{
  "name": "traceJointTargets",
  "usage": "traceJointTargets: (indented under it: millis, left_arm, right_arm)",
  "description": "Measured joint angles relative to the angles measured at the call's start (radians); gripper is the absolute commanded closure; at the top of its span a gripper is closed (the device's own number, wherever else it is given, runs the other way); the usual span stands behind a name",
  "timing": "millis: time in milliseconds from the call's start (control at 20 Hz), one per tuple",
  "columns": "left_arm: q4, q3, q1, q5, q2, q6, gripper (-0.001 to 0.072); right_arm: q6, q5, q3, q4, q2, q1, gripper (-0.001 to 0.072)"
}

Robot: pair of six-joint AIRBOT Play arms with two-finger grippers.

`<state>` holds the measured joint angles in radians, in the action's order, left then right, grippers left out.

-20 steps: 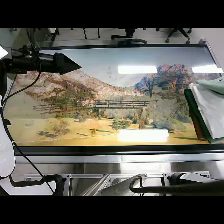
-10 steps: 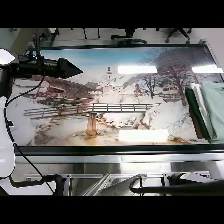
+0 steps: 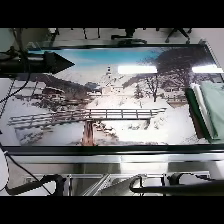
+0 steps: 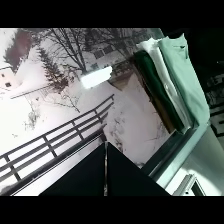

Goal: Fold the shirts.

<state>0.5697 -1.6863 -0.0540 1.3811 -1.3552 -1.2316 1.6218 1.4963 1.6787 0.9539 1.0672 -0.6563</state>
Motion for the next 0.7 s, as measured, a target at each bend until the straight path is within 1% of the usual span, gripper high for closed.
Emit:
traceJointTargets:
  millis: [100,200,400,550,700]
  left_arm:
    - [0.029,0.091,-0.002,0.0,0.086,0.003,0.0694]
    - [0.045,0.235,0.004,-0.013,0.191,0.016,0.0693]
    - [0.061,0.6,0.05,-0.062,0.415,0.049,0.0693]
    - [0.066,0.826,0.087,-0.11,0.546,0.071,0.0694]
    - [0.068,0.962,0.103,-0.14,0.638,0.082,0.0693]
  right_arm:
    - [-0.007,-0.053,-0.053,0.045,-0.024,0.171,0.0692]
    - [-0.011,-0.091,-0.154,0.106,-0.069,0.349,0.0691]
    - [-0.014,-0.215,-0.477,0.172,-0.221,0.647,0.069]
    - [-0.014,-0.345,-0.726,0.185,-0.349,0.796,0.069]
    - [-0.014,-0.444,-0.876,0.179,-0.442,0.868,0.069]
